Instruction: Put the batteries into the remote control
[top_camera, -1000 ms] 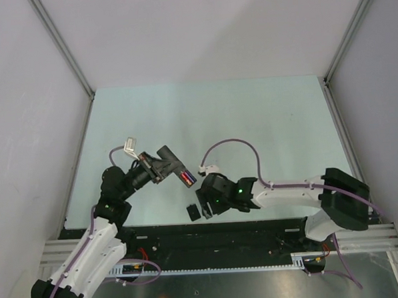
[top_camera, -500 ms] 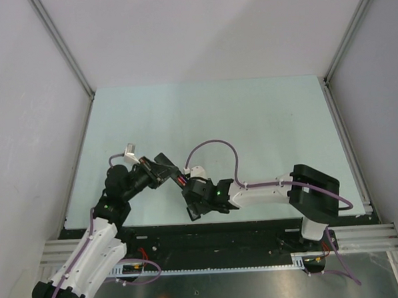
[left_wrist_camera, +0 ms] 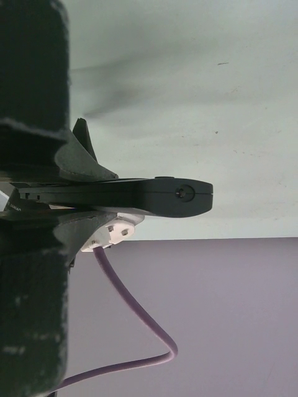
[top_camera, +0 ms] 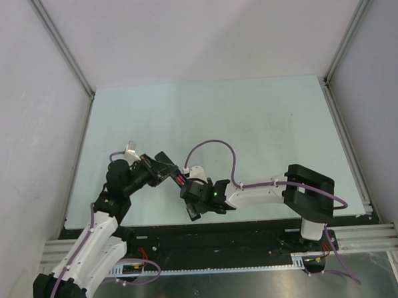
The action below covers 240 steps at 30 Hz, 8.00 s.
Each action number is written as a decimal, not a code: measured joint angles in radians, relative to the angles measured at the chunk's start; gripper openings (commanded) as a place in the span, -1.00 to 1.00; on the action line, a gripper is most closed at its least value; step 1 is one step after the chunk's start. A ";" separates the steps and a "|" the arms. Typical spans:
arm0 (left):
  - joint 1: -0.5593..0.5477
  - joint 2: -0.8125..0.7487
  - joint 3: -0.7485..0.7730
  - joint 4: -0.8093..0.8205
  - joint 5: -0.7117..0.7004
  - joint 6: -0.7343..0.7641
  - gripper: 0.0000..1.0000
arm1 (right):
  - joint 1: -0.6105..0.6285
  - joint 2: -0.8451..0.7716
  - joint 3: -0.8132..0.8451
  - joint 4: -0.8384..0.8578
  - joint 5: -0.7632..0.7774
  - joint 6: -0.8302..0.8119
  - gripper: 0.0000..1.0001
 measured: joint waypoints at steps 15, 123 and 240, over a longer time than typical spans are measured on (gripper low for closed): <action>0.017 0.019 0.014 0.042 0.051 0.008 -1.00 | 0.008 -0.012 0.011 -0.018 0.053 0.006 0.54; 0.292 0.323 -0.078 0.958 0.314 -0.384 -1.00 | -0.297 -0.303 -0.145 -0.164 0.033 -0.277 -0.42; 0.176 0.190 -0.163 0.891 0.260 -0.275 -1.00 | -0.272 -0.061 -0.077 -0.074 -0.121 -0.300 0.21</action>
